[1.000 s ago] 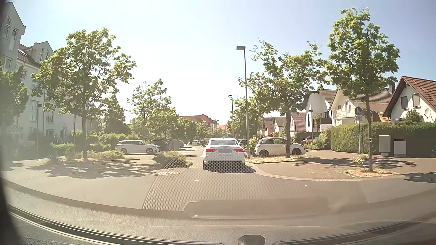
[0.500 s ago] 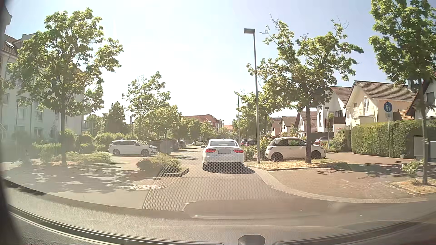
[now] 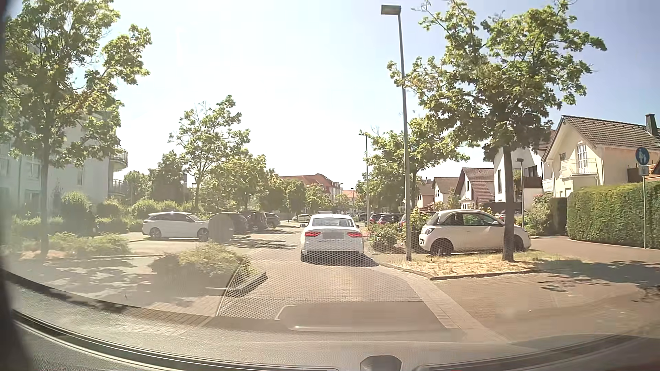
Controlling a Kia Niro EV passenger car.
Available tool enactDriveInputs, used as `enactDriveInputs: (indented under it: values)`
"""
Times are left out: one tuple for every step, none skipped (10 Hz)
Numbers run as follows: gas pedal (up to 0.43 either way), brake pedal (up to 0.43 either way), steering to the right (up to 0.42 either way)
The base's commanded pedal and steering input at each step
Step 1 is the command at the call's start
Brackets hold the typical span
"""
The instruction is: Follow the waypoints while adhering to traffic rules and regulations
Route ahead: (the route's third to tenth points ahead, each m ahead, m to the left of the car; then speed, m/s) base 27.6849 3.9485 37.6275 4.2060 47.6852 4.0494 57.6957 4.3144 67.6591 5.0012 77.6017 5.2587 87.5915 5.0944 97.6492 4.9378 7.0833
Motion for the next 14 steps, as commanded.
enactDriveInputs:
  values:
    - [0.118, 0.030, -0.004]
    - [0.118, 0.030, -0.005]
    - [0.118, 0.030, -0.011]
    - [0.118, 0.030, -0.018]
    - [0.118, 0.030, -0.028]
    - [0.118, 0.030, -0.036]
    - [0.110, 0.030, -0.046]
    - [0.110, 0.030, -0.054]
    - [0.110, 0.030, -0.059]
    - [0.110, 0.030, -0.059]
    - [0.110, 0.030, -0.055]
    - [0.110, 0.030, -0.050]
    - [0.110, 0.030, -0.044]
    - [0.110, 0.030, -0.034]
